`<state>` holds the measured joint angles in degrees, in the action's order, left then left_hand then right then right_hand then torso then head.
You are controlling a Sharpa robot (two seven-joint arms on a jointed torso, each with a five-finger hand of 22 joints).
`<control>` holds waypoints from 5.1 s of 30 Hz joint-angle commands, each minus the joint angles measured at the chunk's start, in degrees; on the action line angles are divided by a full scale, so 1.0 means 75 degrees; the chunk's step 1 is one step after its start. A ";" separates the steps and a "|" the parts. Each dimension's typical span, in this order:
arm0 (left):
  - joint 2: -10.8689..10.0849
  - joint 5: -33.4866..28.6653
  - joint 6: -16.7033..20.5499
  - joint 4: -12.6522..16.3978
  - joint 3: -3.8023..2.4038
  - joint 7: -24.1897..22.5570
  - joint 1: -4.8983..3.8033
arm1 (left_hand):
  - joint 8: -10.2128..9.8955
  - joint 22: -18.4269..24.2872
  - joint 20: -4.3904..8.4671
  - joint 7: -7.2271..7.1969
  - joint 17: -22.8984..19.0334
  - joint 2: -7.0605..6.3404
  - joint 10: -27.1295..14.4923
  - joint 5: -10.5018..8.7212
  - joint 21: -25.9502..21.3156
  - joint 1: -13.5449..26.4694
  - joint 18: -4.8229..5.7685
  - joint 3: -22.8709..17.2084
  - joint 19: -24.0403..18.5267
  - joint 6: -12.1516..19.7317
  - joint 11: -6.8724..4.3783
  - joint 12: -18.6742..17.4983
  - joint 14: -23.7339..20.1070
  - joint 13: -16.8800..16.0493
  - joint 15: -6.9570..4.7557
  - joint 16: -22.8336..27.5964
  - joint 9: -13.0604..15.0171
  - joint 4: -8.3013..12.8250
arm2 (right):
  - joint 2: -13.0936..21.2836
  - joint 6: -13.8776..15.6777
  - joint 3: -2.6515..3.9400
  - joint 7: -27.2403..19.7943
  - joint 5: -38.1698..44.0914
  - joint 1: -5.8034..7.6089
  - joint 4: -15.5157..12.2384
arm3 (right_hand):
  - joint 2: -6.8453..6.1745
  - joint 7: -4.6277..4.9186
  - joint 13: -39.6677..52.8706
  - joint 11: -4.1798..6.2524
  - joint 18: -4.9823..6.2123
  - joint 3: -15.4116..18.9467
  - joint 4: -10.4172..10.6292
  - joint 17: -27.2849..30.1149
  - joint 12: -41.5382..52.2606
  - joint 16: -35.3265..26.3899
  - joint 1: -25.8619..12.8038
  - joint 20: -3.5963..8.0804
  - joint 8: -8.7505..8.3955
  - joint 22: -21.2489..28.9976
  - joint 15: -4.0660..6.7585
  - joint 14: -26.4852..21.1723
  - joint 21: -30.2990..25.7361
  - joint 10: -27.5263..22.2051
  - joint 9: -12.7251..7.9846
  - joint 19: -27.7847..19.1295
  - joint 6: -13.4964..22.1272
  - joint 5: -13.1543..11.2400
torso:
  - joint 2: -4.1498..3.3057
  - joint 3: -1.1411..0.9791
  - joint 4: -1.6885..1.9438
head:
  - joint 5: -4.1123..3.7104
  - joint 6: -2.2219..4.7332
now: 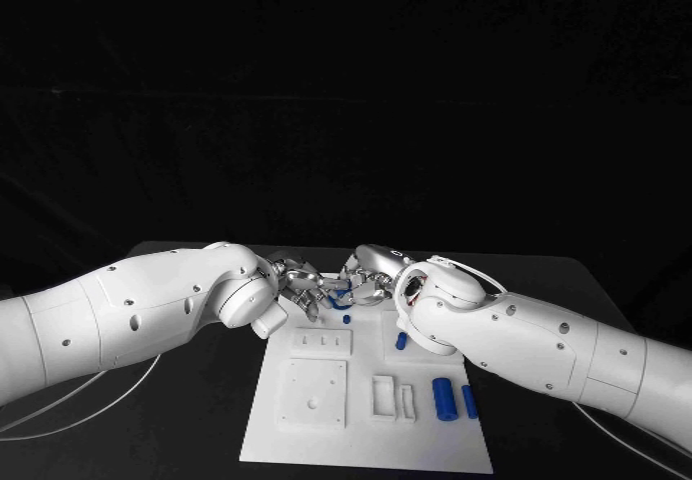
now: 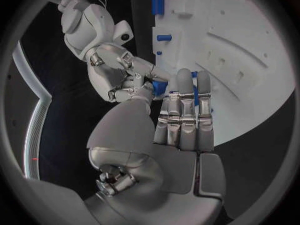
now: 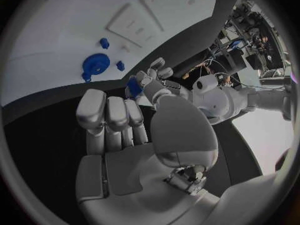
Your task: Assemble the parts on the task board
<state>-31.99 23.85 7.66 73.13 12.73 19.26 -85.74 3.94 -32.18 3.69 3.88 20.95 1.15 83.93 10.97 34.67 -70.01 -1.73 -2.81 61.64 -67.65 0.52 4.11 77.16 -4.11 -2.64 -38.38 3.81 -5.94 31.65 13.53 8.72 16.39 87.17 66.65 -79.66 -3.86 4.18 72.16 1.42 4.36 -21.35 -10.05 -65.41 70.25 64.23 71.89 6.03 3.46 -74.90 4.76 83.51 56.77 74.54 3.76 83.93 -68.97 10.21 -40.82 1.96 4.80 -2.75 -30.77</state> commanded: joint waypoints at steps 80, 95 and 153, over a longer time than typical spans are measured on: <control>-0.0024 0.0971 0.0145 -0.0174 0.0004 0.0444 -0.0005 | -0.0022 -0.1786 0.0670 -0.0651 0.0936 -0.0304 0.0407 0.3053 0.1750 0.0196 0.0118 -0.1341 -0.0088 -0.1637 -0.0723 0.2857 0.0392 -0.0461 -0.0668 -0.2991 0.2201 0.1995 | 0.1088 0.0833 -0.0038 -0.0640 -0.0834 -0.0100 -0.0288 | -0.0714 0.0194 -0.2035 -0.0217 0.0215 0.2382 0.1808 0.1029 -0.1353 -0.1388 0.0257 -0.0170 0.0017 -0.0534 -0.0137 -0.0337 -0.2635 -0.1169 -0.0021 0.0257 0.1004 0.0600 | 0.0007 -0.0001 0.0010 | 0.0002 -0.0058; -0.0139 0.1488 0.0040 -0.0020 0.0127 0.0751 0.0000 | -0.0018 -0.1836 0.0708 -0.0721 0.0985 -0.0227 0.0402 0.2796 0.1788 0.0237 0.0146 -0.1239 -0.0037 -0.1795 -0.0768 0.3150 0.0436 -0.0551 -0.0709 -0.3210 0.2234 0.1911 | 0.2086 0.1479 0.0144 -0.1373 -0.2653 -0.0184 -0.0345 | -0.0535 0.0150 -0.2226 -0.0171 0.0211 0.2422 0.1657 0.1101 -0.1442 -0.1507 0.0230 -0.0137 0.0014 -0.0512 -0.0103 -0.0303 -0.2903 -0.1165 -0.0021 0.0312 0.0842 0.1165 | 0.0068 -0.0020 -0.0014 | 0.0005 -0.0103; 0.0052 0.3993 0.0106 0.0489 0.0150 0.1342 0.0602 | -0.0017 -0.2132 0.0778 -0.0821 0.0851 -0.0093 0.0397 0.1922 0.2020 0.0174 0.0168 -0.1282 0.0059 -0.2017 -0.0838 0.3828 0.0533 -0.0809 -0.0779 -0.3859 0.2464 0.1560 | 0.2169 0.1659 0.0286 -0.2051 -0.3469 -0.0187 0.0222 | -0.0275 0.0129 -0.2480 -0.0148 0.0207 0.2684 0.1319 0.1236 -0.1523 -0.1798 0.0119 -0.0119 0.0015 -0.0464 -0.0086 -0.0302 -0.3402 -0.1249 -0.0022 0.0365 0.0770 0.1592 | 0.0184 -0.0073 0.0006 | -0.0113 -0.0810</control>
<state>-31.78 51.44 9.30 76.70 13.88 29.46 -81.26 3.48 -48.12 9.21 3.08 27.40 0.01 84.96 25.21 49.57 -67.71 -0.86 -12.47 62.05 -72.61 -4.37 32.62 80.74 -10.13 -7.46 -67.18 10.63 6.08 47.91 26.40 10.83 1.45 61.12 65.27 -77.86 -6.32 5.22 53.55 0.31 4.87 -1.30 0.23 -56.08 58.92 51.12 72.99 5.01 3.77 -74.91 3.76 81.23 31.46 65.42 3.66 83.94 -62.81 21.76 -39.45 1.40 4.84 -3.67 -36.85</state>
